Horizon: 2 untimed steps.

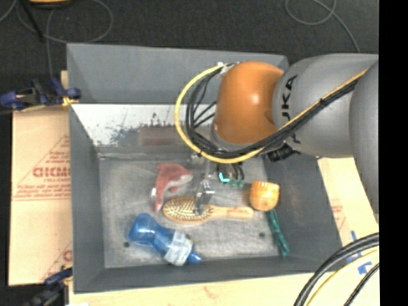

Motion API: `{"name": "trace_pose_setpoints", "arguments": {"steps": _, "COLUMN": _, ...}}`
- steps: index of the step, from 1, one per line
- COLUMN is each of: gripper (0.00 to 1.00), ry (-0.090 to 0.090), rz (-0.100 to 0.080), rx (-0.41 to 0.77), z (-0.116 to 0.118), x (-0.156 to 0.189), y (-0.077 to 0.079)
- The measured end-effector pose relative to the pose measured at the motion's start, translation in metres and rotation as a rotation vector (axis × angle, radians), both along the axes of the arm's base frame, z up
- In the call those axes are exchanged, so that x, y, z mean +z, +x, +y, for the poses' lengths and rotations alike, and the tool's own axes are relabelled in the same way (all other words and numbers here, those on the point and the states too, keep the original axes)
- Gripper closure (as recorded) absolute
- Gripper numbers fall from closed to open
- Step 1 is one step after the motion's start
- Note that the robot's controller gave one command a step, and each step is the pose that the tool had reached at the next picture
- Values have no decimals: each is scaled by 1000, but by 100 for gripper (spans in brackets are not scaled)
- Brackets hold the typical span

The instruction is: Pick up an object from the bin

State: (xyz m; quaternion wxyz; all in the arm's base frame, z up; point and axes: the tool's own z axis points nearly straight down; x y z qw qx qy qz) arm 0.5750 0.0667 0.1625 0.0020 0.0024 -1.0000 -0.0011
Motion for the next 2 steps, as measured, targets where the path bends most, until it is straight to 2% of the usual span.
{"name": "trace_pose_setpoints", "arguments": {"steps": 1, "gripper": 0, "ry": 1, "rz": -7, "rx": -1, "z": 0, "x": 4, "y": 2}}
{"name": "trace_pose_setpoints", "arguments": {"steps": 2, "gripper": 100, "ry": 0, "rz": -5, "rx": 32, "z": -8, "x": -85, "y": -4}}
